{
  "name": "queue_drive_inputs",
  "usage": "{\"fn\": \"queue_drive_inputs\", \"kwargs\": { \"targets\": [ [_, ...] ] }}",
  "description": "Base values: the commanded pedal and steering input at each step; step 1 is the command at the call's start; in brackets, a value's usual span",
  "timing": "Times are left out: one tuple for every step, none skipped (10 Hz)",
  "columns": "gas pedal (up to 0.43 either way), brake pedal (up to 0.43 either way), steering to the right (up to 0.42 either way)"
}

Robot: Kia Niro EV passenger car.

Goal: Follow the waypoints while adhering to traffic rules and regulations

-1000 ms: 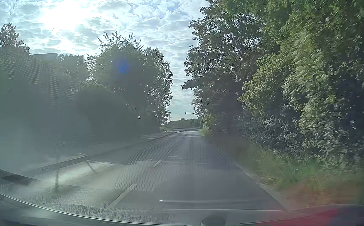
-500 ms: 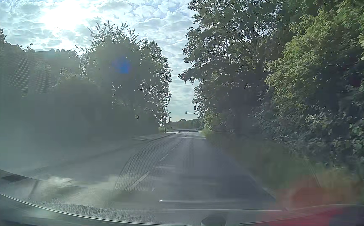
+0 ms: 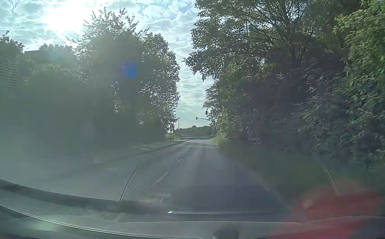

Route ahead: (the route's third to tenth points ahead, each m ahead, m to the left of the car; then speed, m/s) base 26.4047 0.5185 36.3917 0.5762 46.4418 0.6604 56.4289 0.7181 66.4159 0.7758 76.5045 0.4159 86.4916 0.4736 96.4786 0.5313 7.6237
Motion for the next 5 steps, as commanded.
{"fn": "queue_drive_inputs", "kwargs": {
  "targets": [
    [0.02,0.03,0.001],
    [0.02,0.03,0.001],
    [0.02,0.03,0.001],
    [0.02,0.03,0.001],
    [0.02,0.03,0.001]
  ]
}}
